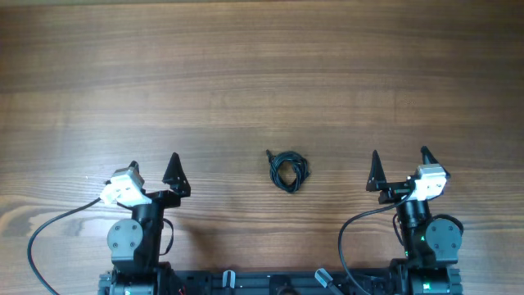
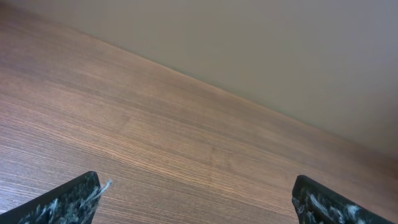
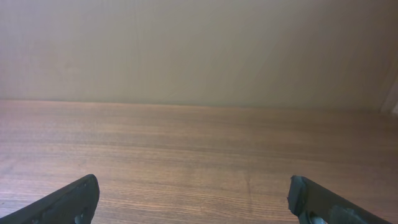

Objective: Untangle cables

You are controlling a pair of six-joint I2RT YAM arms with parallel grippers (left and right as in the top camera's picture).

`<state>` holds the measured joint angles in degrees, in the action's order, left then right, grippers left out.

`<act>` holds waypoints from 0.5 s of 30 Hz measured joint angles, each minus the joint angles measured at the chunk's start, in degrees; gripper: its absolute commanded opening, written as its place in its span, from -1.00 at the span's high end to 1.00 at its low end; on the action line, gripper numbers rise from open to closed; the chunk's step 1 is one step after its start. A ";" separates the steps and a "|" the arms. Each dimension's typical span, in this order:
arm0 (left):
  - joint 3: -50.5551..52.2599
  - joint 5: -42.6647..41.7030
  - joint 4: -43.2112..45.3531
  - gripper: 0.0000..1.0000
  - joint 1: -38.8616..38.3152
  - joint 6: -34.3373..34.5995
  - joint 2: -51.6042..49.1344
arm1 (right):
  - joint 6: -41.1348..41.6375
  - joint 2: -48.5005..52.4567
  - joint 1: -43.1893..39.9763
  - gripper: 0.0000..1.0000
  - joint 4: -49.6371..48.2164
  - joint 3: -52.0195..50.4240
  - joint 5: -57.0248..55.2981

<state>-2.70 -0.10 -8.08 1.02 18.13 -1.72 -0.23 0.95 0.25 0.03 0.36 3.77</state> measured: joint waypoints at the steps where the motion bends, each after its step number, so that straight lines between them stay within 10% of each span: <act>1: 0.00 0.00 0.00 -1.00 0.00 0.00 0.00 | 0.00 0.00 0.00 -1.00 0.00 0.00 0.00; 15: 0.55 -3.91 12.94 -1.00 0.00 0.02 -0.26 | 0.00 0.00 0.00 -0.99 0.02 0.00 0.00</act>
<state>-2.15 -4.01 4.86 1.02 18.15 -1.98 -0.23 0.95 0.25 0.05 0.36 3.77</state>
